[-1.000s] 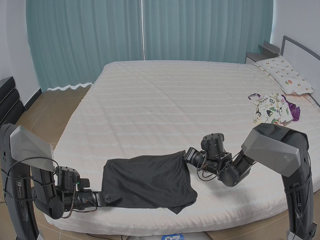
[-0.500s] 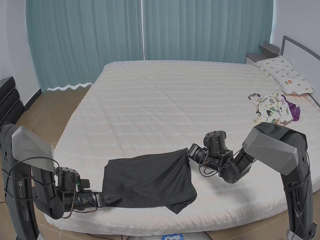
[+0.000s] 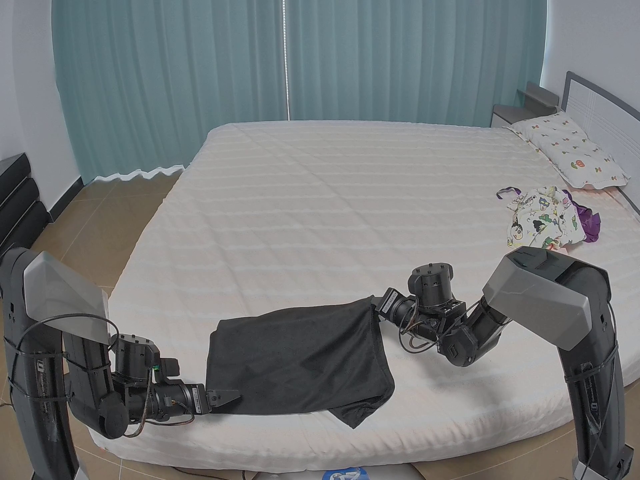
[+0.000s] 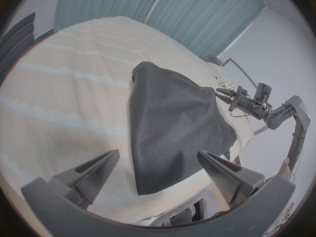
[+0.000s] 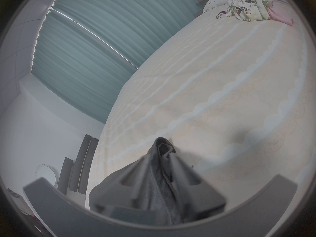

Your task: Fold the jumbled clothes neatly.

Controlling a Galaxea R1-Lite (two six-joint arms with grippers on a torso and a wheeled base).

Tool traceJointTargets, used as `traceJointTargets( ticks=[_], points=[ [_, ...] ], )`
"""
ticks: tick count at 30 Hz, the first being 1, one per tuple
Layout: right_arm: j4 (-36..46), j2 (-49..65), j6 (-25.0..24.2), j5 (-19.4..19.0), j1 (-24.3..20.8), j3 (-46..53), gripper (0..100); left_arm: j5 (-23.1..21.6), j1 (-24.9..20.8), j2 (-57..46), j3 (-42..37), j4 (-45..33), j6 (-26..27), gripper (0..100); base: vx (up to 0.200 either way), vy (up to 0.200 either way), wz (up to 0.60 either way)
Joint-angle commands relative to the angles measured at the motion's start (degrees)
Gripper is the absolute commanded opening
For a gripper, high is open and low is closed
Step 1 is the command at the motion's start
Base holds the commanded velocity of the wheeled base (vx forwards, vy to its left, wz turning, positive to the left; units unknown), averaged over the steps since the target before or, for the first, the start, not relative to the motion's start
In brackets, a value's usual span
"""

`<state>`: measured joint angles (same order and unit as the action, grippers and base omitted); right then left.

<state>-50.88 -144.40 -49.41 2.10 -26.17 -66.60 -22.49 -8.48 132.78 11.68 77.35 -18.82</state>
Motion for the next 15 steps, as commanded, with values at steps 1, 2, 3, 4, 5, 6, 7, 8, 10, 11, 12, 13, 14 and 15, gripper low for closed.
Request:
traceJointTargets(
  ticks=[1,2,3,4,5,6,7,8,10,11,12,13,14,15],
  points=[
    [-0.1,3.2,0.3,-0.5,0.5,2.8,100,0.0,0.8,-0.8,-0.8,2.5,-0.2,100,0.000,0.000,0.00],
    [-0.3,5.3,0.1,-0.8,1.5,4.7,100,0.1,1.5,-2.0,-1.4,4.3,-0.4,100,0.000,0.000,0.00],
    [-0.4,6.0,0.0,-0.8,1.8,5.3,100,0.1,1.8,-2.6,-1.7,4.8,-0.6,100,0.000,0.000,0.00],
    [-0.7,8.3,-0.2,-0.8,2.7,7.2,100,0.2,2.6,-4.7,-2.4,5.7,-1.4,100,0.000,0.000,0.00],
    [-1.2,10.4,-0.2,-1.0,3.9,9.1,100,0.2,3.0,-6.8,-2.4,5.8,-2.2,100,0.000,0.000,0.00],
    [-1.6,11.8,-0.2,-1.1,4.7,10.5,100,0.3,3.3,-8.3,-2.3,5.7,-2.9,100,0.000,0.000,0.00],
    [-2.0,13.9,-0.2,-1.7,5.7,12.5,100,0.3,3.6,-10.3,-2.1,5.6,-3.9,100,0.000,0.000,0.00],
    [-2.3,15.8,-0.2,-2.2,6.4,14.2,100,0.7,3.7,-12.0,-2.0,5.5,-4.3,100,0.000,0.000,0.00],
    [-3.1,21.5,-0.1,-2.9,7.8,19.8,100,1.4,3.7,-16.0,-2.5,5.6,-4.7,100,0.000,0.000,0.00],
    [-3.6,24.1,0.1,-2.9,8.2,22.3,100,2.0,3.8,-18.1,-2.7,5.4,-4.7,100,0.000,0.000,0.00],
    [-4.3,26.8,0.2,-2.8,8.5,25.1,100,2.8,3.9,-20.5,-3.0,5.2,-4.8,100,0.000,0.000,0.00],
    [-5.5,30.1,0.3,-2.8,8.7,28.3,100,3.7,3.9,-23.3,-3.5,5.0,-4.9,100,0.000,0.000,0.00],
    [-6.6,34.0,0.5,-2.9,8.9,31.6,100,4.4,4.0,-26.3,-3.9,4.7,-4.9,100,0.000,0.000,0.00],
    [-7.0,38.2,0.9,-3.1,9.5,34.8,100,4.8,4.0,-29.4,-4.4,4.4,-4.9,100,0.000,0.000,0.00]
  ],
)
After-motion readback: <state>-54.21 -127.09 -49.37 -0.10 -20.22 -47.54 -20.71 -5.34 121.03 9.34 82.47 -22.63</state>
